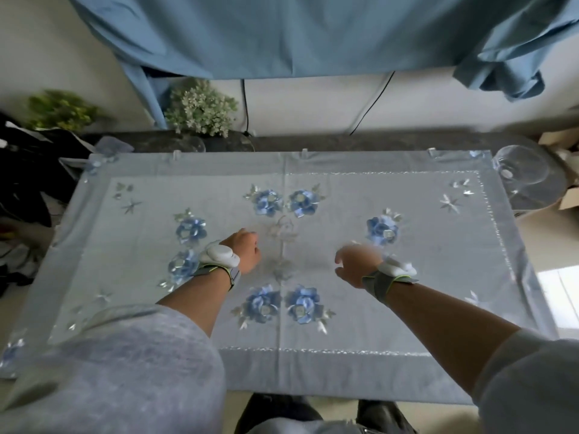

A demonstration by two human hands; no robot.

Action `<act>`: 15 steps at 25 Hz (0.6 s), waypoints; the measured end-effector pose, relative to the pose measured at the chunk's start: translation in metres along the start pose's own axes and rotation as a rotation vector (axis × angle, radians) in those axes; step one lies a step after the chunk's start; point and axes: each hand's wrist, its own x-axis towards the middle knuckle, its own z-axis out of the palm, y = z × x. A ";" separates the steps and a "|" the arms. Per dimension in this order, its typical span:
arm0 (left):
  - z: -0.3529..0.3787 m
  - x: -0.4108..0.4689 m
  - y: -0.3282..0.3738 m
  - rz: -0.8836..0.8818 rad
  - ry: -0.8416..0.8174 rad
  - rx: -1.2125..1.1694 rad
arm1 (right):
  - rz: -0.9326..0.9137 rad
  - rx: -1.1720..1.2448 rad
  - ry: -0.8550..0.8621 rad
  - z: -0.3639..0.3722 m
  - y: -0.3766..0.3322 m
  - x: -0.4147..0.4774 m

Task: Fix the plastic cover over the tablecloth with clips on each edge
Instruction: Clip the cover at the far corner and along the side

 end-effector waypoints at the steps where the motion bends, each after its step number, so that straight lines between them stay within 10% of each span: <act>1: 0.004 0.002 -0.011 -0.004 -0.050 0.031 | -0.002 0.020 -0.014 0.005 -0.013 0.002; 15: 0.075 0.015 -0.061 0.003 -0.230 0.211 | 0.222 0.176 0.006 0.042 -0.095 0.052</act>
